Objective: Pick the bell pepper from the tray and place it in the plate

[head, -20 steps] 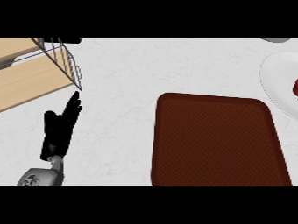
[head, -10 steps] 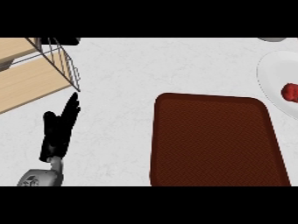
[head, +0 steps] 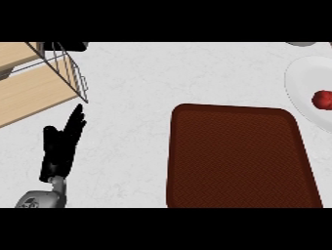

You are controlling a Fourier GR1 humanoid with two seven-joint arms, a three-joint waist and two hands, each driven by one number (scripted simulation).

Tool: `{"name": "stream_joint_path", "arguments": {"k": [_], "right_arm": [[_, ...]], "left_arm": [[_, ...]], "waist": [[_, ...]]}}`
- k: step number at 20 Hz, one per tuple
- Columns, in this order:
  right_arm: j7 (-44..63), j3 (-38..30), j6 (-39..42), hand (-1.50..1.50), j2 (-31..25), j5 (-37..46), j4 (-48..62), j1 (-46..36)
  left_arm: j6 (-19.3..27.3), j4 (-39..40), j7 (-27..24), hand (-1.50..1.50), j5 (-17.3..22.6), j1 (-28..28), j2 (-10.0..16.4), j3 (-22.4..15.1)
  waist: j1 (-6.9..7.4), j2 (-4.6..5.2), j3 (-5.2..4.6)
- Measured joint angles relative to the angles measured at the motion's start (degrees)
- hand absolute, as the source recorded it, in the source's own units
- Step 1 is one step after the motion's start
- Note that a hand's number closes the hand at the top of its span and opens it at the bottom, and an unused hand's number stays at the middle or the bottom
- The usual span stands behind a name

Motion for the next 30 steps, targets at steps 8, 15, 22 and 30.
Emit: {"name": "stream_joint_path", "arguments": {"k": [8, 15, 22, 30], "right_arm": [[-6.06, -1.83, 5.83, -1.50, 0.25, -2.98, -0.54, 4.80], [-7.30, -1.18, 4.33, -1.50, 1.67, -3.09, -1.45, 5.02], [-6.44, -0.30, -0.22, -1.50, 2.70, -2.47, -1.35, 6.32], [-6.09, 0.18, -3.10, -1.50, 2.28, -2.10, -1.13, 7.84]], "left_arm": [[0.29, -0.61, 0.87, 0.00, -0.62, -0.12, -0.70, -0.61], [-0.24, 0.55, -0.36, 0.00, -0.54, -0.49, -0.90, -0.38], [0.39, 1.02, -0.44, 0.00, -1.19, -0.57, -1.89, -0.83], [-0.46, 0.13, -0.25, 0.00, -0.94, -0.12, -1.53, -0.76]], "waist": [[0.39, 0.12, 0.03], [0.69, 0.16, 0.01], [0.74, 0.17, 0.00], [1.05, 0.25, 0.05]]}}
